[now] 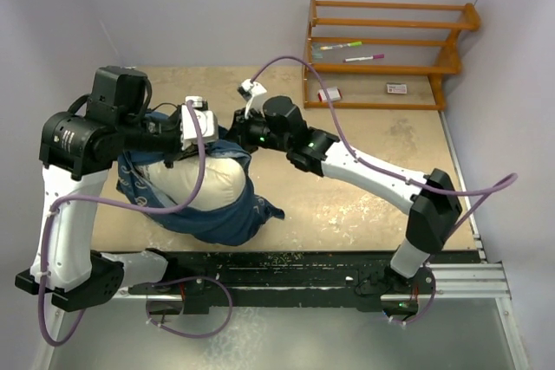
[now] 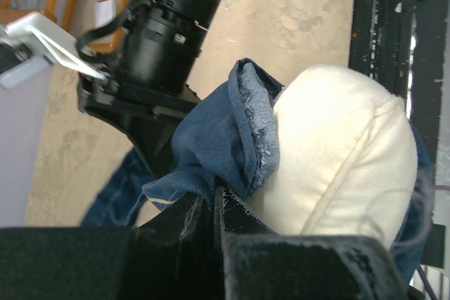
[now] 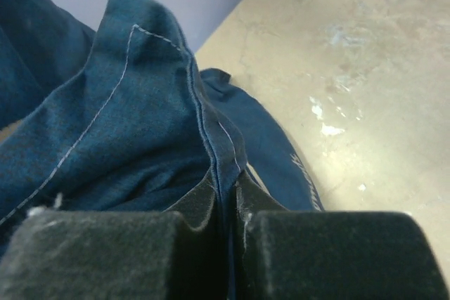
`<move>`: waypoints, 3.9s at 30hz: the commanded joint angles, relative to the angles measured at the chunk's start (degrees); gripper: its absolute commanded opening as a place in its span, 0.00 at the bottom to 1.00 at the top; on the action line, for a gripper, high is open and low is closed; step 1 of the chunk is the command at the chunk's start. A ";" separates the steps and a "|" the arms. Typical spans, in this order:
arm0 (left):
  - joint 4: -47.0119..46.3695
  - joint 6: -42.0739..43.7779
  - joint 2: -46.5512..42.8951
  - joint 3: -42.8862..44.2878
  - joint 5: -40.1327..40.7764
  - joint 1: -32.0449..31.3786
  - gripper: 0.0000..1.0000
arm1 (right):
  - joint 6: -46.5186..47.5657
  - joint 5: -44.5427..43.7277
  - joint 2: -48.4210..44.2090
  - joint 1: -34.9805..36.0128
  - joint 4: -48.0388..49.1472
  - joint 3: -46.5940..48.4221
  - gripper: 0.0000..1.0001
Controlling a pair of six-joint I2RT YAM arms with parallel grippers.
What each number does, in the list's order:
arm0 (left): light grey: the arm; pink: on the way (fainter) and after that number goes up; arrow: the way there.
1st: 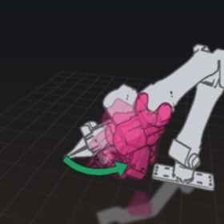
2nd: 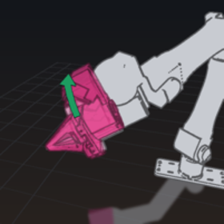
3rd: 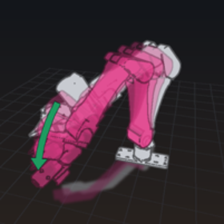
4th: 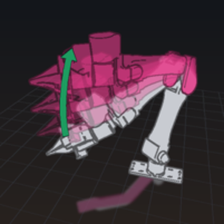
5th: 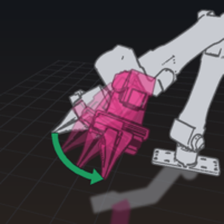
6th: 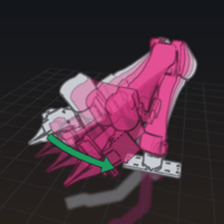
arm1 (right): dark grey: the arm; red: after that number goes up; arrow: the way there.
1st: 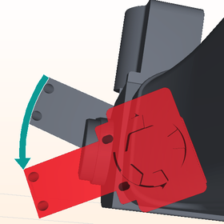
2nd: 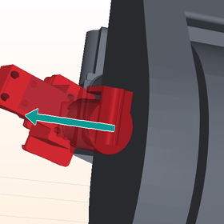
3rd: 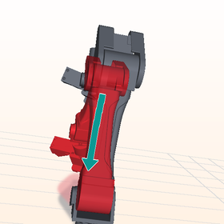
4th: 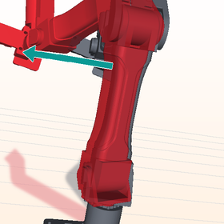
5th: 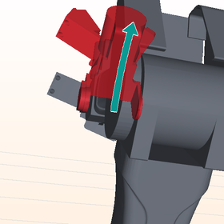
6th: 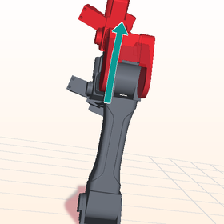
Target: Remove the pillowcase from the pillow
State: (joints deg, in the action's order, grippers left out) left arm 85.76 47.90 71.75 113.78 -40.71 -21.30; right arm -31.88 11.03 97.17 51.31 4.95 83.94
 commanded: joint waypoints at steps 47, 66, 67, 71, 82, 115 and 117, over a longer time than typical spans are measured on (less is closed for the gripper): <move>-10.13 -21.97 6.03 11.01 22.77 -1.04 0.00 | 14.40 -3.11 -14.40 11.04 4.64 6.62 0.32; -28.42 -11.24 10.41 12.68 39.91 12.50 0.17 | 23.72 -11.46 -37.14 7.50 3.82 -10.59 0.00; -29.73 -10.46 9.41 11.28 40.18 12.96 0.15 | 23.96 -12.97 -38.20 6.82 3.65 -11.39 0.00; -33.39 -7.31 8.02 10.96 40.85 15.81 0.15 | 24.16 -19.03 -40.92 3.38 2.60 -13.75 0.00; -29.75 -10.44 4.55 1.71 23.35 29.16 0.44 | 22.31 -24.30 -47.24 -1.39 6.91 -20.79 0.00; 2.66 23.42 7.88 22.21 -15.74 29.10 0.99 | 34.74 2.64 -16.52 3.54 0.27 10.77 0.00; 2.92 22.68 7.66 19.32 -13.47 27.45 0.99 | 35.19 1.94 -16.17 4.38 0.55 11.51 0.00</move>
State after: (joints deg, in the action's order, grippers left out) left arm 85.21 66.96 79.59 134.04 -53.80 7.70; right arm -0.47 12.84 81.36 54.11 2.61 90.96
